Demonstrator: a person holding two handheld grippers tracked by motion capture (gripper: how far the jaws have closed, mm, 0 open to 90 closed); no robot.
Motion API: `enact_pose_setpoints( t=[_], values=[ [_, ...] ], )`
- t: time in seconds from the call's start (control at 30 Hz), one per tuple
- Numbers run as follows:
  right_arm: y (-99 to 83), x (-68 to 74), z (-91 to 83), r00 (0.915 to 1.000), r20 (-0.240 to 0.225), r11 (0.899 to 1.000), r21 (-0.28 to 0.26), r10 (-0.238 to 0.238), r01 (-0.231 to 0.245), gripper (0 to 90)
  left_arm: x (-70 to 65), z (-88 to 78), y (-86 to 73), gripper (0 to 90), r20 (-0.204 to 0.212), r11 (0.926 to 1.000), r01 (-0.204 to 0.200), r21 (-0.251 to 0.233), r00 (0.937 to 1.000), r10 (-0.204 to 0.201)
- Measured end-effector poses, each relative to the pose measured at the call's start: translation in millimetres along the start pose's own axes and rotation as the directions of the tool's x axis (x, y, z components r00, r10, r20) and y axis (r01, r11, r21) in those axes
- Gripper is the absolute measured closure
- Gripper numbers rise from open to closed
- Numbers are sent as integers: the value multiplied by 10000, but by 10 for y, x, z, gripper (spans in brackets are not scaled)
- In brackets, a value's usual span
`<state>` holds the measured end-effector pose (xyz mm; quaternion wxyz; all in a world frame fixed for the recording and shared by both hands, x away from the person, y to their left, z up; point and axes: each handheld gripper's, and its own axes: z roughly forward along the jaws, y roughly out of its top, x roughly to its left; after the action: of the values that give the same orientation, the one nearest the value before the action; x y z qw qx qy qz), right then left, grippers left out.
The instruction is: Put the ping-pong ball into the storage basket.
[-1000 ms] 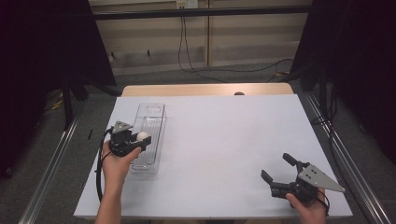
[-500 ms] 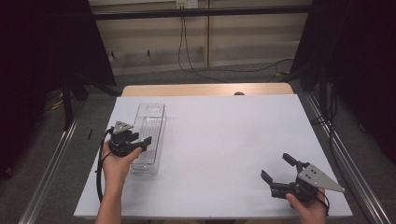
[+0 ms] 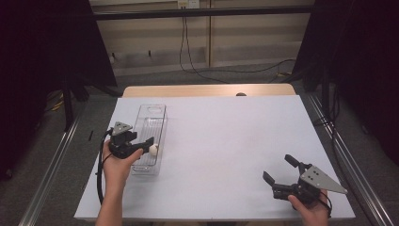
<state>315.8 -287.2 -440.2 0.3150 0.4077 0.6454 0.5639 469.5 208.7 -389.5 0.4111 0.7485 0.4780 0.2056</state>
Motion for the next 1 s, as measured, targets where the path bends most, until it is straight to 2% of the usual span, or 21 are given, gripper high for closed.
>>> enact_pose_setpoints(
  t=[0.2, 0.47, 0.6, 0.63, 1.0],
  values=[
    [-1, 2, 2, 10000, -52, 10000, 1, -38, 38, 24, -15, -3, 7, 172, 153, 9992, 273, -289, 9995, -268],
    [0, 5, 3, 10000, -84, 10000, -2, -3, 3, 24, -41, -9, 9, 99, 293, 9987, 269, -440, 9992, -256],
    [-1, 4, -1, 9999, -102, 10000, 26, -30, 30, 24, -55, -28, 17, 77, 542, 9971, 253, -722, 9983, -214],
    [4, 6, -3, 10000, -75, 10000, -3, -39, 39, 24, -65, -28, 17, 72, 582, 9958, 360, -840, 9978, -312],
    [4, 1, -1, 10000, 12, 10000, -8, 9, -9, 24, -88, -36, -6, 35, 959, 9944, 42, -1052, 9954, 60]
  ],
)
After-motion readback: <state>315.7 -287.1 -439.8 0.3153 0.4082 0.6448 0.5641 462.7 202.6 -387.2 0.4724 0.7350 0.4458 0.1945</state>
